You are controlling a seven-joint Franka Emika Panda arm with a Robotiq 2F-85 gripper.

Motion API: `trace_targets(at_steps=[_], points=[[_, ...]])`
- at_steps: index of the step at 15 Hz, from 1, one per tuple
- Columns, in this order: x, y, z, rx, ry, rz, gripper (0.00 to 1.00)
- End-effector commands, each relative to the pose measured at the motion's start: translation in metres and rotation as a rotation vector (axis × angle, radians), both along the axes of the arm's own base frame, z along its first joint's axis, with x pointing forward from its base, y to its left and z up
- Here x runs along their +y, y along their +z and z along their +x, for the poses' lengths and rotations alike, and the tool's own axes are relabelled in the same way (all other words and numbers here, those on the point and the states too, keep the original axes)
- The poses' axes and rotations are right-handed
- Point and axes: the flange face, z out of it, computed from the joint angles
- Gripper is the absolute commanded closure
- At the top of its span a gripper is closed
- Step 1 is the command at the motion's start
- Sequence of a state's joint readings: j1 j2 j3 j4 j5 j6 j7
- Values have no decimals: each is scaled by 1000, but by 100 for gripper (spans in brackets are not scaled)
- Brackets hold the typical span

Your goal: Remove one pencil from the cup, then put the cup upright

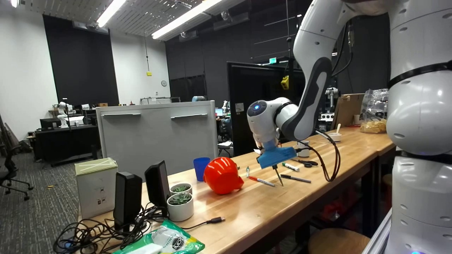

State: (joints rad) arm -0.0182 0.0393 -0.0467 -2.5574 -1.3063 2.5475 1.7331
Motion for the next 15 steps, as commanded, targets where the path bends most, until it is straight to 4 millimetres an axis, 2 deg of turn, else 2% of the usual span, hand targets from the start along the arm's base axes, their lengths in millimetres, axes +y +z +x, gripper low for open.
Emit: trace_targets(at_steps=[1,2,4,9,13,15], points=[[15,-8,14,27,26,61,98],[18,-8,17,32,29,68,66],[23,-7,23,35,34,79,60],[39,2,33,32,60,90,27],[49,33,47,-11,89,97,0],[54,51,55,-34,95,93,0]])
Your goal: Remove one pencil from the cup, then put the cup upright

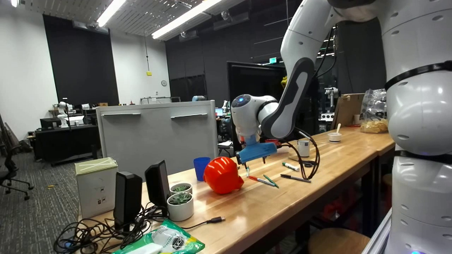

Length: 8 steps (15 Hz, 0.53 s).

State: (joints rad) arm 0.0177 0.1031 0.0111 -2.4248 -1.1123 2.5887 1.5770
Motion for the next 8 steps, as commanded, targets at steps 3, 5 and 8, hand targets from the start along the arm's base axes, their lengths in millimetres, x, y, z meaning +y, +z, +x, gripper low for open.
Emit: trace_targets(at_steps=[3,5,8], points=[[11,55,9,-46,-15,22,0],[17,71,8,-40,-48,42,0],[32,92,1,32,-127,90,0]])
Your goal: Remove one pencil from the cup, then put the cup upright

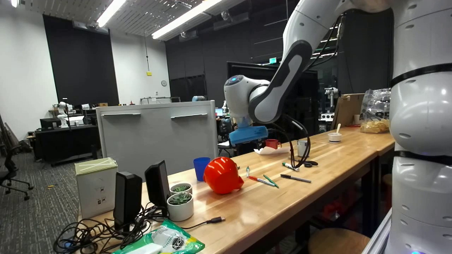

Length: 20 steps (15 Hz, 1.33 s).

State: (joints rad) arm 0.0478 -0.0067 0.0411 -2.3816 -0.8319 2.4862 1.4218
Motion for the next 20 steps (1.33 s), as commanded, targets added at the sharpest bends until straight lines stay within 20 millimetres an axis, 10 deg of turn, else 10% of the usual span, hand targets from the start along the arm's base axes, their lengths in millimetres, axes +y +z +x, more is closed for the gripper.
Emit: trace_targets(at_steps=[1,5,6,20], points=[[22,32,-15,70,-90,32,0],[71,71,-21,113,-188,153,0],[51,49,-14,110,-168,111,0],[80,68,-20,95,-237,152,0]])
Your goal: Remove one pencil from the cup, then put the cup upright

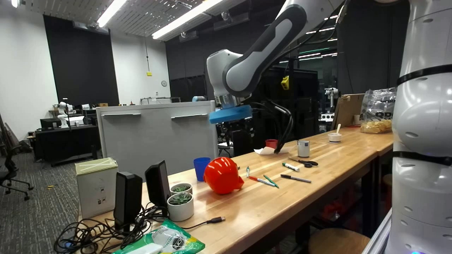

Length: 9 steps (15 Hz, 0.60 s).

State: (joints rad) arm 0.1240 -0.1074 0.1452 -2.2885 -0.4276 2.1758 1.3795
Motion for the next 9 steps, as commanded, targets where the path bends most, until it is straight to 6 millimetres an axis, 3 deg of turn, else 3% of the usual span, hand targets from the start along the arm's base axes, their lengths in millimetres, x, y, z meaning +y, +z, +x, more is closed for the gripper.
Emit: trace_targets(at_steps=[1,9], points=[[15,1,-5,-12,-90,0,0],[79,-12,-29,-41,-323,-10,0]])
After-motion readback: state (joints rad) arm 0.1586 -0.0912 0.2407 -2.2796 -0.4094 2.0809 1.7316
